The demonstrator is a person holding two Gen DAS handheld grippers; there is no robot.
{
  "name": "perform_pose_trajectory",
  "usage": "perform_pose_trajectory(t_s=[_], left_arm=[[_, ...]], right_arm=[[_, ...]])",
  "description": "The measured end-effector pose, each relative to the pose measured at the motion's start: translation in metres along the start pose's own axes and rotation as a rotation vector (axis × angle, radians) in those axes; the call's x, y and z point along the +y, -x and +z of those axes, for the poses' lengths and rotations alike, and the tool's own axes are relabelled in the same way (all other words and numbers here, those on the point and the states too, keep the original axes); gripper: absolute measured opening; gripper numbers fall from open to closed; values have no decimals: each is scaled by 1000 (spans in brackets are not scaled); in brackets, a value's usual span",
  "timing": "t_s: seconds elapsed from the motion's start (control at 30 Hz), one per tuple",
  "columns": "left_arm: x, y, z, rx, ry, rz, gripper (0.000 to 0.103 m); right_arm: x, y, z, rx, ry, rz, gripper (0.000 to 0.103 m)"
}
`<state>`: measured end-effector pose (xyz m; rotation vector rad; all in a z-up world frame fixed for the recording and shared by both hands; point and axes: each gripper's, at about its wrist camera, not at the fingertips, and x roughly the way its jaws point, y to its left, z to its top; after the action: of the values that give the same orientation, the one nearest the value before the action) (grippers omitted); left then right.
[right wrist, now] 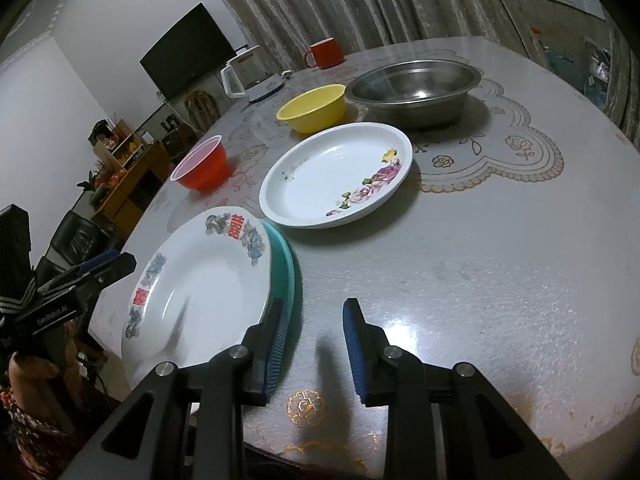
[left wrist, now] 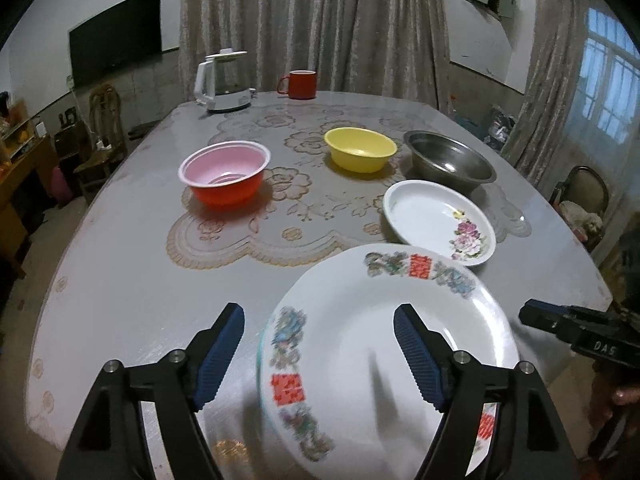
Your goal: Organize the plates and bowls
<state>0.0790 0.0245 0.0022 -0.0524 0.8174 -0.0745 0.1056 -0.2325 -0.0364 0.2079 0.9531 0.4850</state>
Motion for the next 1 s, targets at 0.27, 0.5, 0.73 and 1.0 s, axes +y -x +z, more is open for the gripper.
perform_pose_trajectory(t_s=[0.27, 0.5, 0.73, 1.0], left_arm=[[-22, -11, 16, 21, -56, -59, 80], [-28, -20, 32, 24, -48, -138, 83], [-29, -40, 57, 53, -21, -228, 81], [-31, -73, 83, 132, 27, -294, 73]], right_arm=[[-13, -1, 4, -1, -20, -38, 28], [-27, -6, 9, -4, -58, -55, 29], [-37, -10, 23, -29, -66, -78, 32], [-43, -23, 47, -51, -90, -78, 32]])
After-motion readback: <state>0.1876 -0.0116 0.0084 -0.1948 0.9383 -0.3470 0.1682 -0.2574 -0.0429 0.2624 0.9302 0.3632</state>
